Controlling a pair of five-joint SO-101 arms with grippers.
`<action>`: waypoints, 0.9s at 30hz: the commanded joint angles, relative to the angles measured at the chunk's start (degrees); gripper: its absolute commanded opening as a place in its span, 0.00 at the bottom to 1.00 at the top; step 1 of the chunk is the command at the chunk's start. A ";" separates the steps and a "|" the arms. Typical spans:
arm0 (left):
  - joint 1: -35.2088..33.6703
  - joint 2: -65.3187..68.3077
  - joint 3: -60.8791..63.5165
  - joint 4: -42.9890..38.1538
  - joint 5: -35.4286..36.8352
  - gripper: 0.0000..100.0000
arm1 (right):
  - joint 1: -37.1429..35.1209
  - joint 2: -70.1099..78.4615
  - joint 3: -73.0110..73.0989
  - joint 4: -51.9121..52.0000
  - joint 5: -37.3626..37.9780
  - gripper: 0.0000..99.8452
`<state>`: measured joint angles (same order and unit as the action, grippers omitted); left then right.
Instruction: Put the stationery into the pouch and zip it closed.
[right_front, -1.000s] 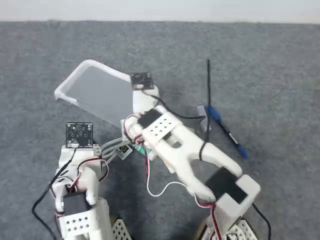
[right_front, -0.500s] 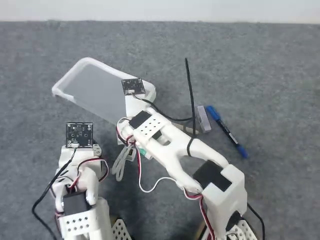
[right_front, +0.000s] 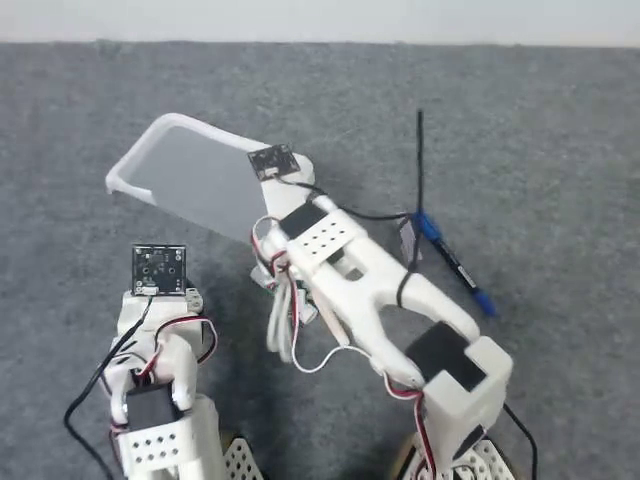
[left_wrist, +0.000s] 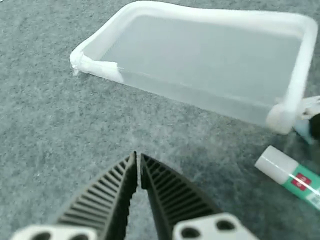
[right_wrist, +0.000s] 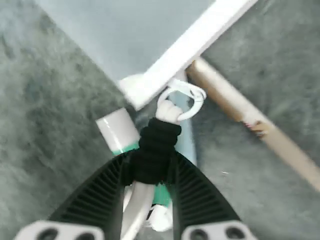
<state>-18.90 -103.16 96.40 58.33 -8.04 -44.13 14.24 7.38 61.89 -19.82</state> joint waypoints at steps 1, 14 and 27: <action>-0.09 0.00 -1.10 -0.26 -0.62 0.01 | 2.59 -7.52 -1.49 3.03 8.88 0.01; -7.30 0.00 -5.93 3.43 1.85 0.01 | 3.21 -23.87 9.32 3.12 31.82 0.01; -1.76 0.00 -8.57 9.23 5.80 0.01 | 3.47 -43.65 25.58 -6.99 32.88 0.01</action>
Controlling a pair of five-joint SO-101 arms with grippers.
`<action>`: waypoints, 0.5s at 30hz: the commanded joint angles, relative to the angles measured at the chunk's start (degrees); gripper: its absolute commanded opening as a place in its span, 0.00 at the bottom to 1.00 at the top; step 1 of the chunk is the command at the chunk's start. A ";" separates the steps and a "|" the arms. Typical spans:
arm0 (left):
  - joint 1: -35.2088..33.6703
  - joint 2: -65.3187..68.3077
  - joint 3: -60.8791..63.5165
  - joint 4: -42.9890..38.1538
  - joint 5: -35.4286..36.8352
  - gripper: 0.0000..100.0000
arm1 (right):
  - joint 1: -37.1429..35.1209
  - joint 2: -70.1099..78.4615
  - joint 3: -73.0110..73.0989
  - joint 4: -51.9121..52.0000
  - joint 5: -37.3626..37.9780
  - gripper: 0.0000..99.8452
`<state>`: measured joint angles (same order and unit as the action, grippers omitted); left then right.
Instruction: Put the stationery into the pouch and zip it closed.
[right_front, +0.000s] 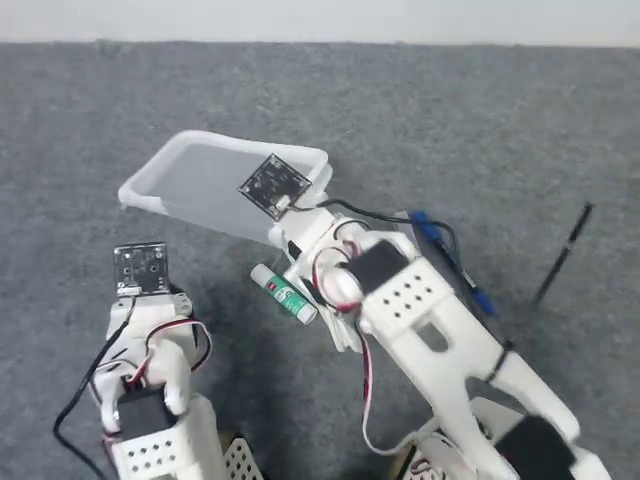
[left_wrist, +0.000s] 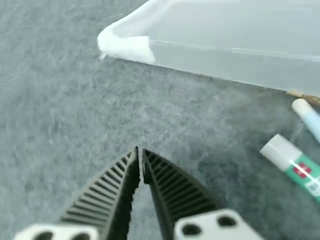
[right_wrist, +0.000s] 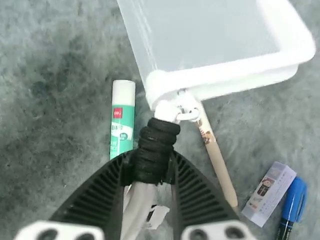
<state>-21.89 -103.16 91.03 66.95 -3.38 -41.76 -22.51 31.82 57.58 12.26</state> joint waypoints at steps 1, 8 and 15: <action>1.23 0.00 -3.21 0.70 1.14 0.01 | 1.10 -7.96 2.11 -3.30 0.79 0.01; 1.23 0.00 -3.30 0.53 0.88 0.01 | 0.92 -13.85 9.76 -10.24 0.88 0.01; 2.02 0.00 -1.10 -6.95 0.79 0.01 | 0.84 -16.22 11.69 -12.44 0.88 0.01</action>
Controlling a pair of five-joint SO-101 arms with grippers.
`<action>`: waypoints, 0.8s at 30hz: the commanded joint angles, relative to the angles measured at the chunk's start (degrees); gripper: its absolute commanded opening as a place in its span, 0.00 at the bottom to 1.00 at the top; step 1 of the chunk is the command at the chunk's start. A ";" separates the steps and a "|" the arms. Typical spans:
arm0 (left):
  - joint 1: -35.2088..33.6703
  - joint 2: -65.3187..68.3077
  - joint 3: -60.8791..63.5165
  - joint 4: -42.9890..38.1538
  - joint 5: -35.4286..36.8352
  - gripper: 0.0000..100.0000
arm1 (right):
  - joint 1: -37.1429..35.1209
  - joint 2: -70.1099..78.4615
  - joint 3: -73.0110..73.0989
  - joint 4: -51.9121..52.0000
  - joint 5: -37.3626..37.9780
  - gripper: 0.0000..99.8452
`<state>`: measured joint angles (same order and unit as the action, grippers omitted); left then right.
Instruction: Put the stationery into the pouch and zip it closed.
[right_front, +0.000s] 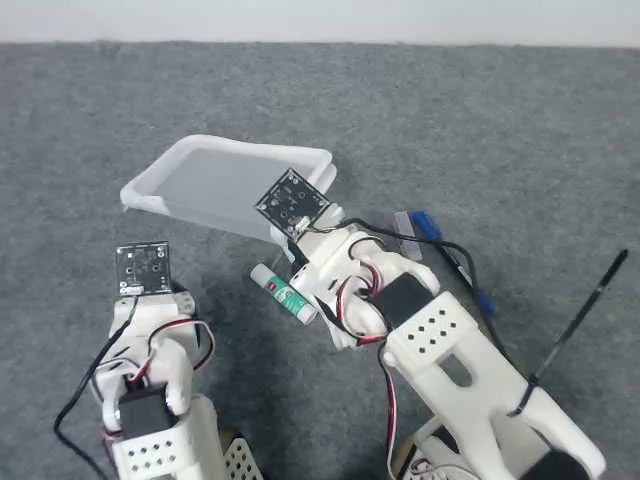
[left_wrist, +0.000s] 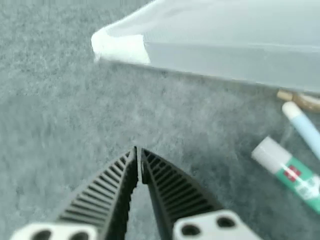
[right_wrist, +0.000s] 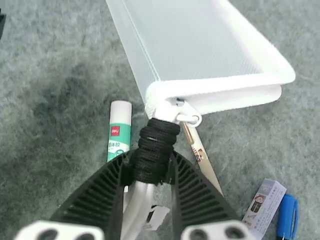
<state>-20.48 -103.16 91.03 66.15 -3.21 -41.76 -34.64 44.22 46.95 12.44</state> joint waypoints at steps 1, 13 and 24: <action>1.05 0.00 -1.27 -7.12 0.62 0.01 | 0.84 -4.35 -0.70 -1.80 0.70 0.01; 7.03 0.00 -12.44 0.35 7.38 0.38 | 0.84 -9.54 -0.62 -1.36 3.69 0.01; 18.37 0.09 -12.88 -1.23 11.87 0.38 | 0.75 -13.32 1.14 -1.27 5.10 0.01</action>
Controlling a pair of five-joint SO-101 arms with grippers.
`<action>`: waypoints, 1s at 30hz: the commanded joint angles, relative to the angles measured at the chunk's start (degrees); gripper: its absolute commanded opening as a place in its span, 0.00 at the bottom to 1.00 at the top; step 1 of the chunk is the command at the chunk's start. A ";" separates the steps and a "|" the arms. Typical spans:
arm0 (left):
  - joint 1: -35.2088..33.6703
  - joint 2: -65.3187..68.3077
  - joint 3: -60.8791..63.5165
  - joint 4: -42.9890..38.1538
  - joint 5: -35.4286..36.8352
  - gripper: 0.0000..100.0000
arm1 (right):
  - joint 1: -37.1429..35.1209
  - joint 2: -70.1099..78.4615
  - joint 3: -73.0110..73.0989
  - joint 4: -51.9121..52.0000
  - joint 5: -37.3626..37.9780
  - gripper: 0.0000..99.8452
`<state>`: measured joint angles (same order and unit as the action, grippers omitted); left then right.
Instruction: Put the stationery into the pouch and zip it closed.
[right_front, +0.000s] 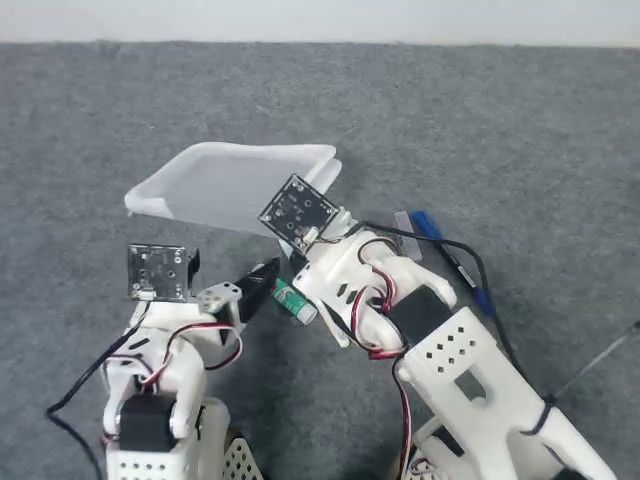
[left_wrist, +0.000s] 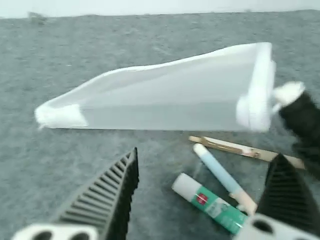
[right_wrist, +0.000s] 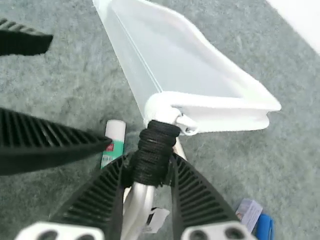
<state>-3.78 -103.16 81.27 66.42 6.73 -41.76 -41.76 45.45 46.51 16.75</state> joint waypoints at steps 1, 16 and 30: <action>1.85 0.09 -2.51 -2.20 1.93 0.38 | 0.75 -7.60 0.26 -0.84 0.79 0.01; 6.95 0.00 0.48 -3.96 2.11 0.38 | -2.77 -17.27 6.24 -0.84 5.89 0.01; 2.02 0.00 0.48 -6.24 6.59 0.38 | -2.95 -17.27 6.33 1.63 5.89 0.01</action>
<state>-0.35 -103.16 82.77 61.93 11.82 -44.22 -56.53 52.48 47.65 22.11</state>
